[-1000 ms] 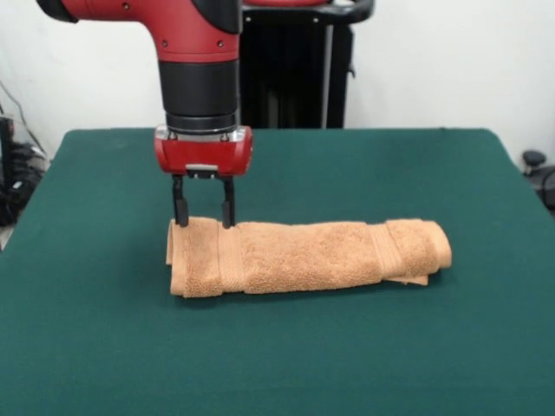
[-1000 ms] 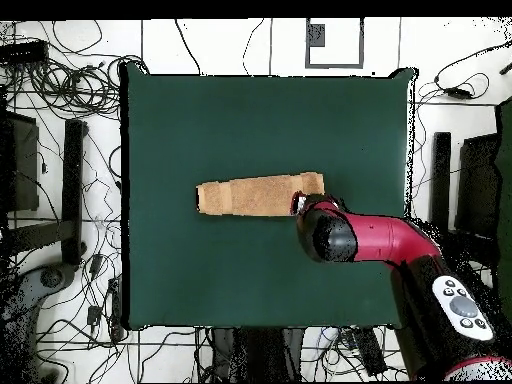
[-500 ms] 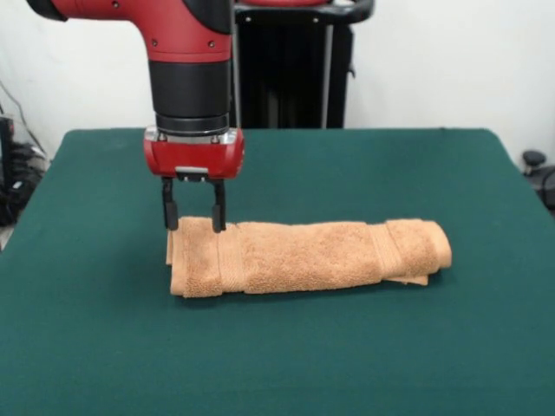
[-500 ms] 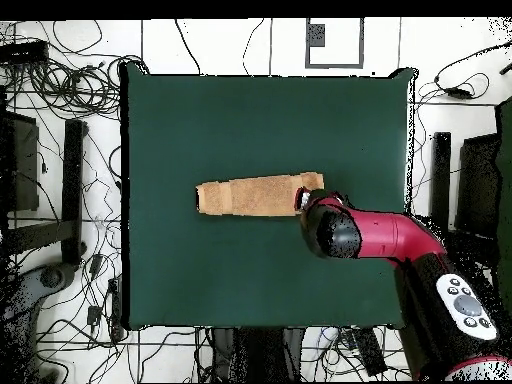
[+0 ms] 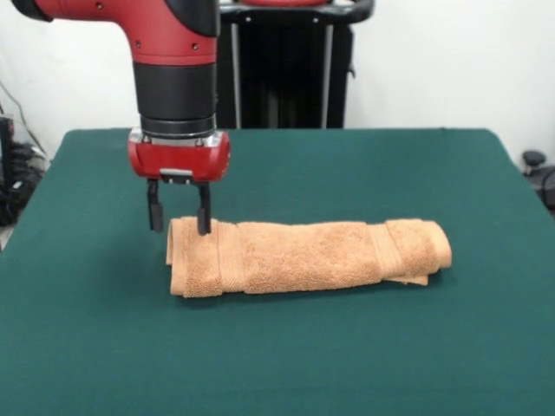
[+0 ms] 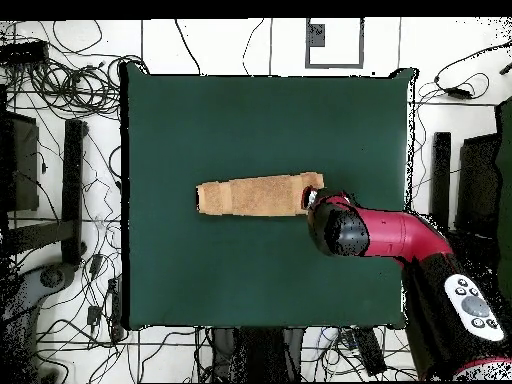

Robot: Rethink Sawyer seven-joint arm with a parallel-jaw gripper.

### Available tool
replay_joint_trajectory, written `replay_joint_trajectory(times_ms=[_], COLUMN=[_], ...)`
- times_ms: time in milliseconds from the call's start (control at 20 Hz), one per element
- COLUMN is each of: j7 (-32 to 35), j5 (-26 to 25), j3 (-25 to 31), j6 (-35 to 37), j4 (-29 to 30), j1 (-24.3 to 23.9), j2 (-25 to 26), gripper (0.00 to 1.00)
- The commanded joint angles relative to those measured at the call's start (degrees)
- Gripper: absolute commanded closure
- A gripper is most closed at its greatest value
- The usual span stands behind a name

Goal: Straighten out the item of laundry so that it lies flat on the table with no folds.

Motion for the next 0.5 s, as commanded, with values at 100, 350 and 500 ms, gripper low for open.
replay_joint_trajectory(times_ms=[100,350,500], j7=[-4.85,-4.82,-4.46], j5=[-1.20,-1.39,-1.50], j3=[4.68,4.84,5.10], j6=[6.30,5.99,5.01], j4=[-2.69,-3.10,-3.52], j1=[-0.06,-0.22,-0.28], j2=[5.77,6.41,7.49], gripper=[0.00,0.00,0.00])
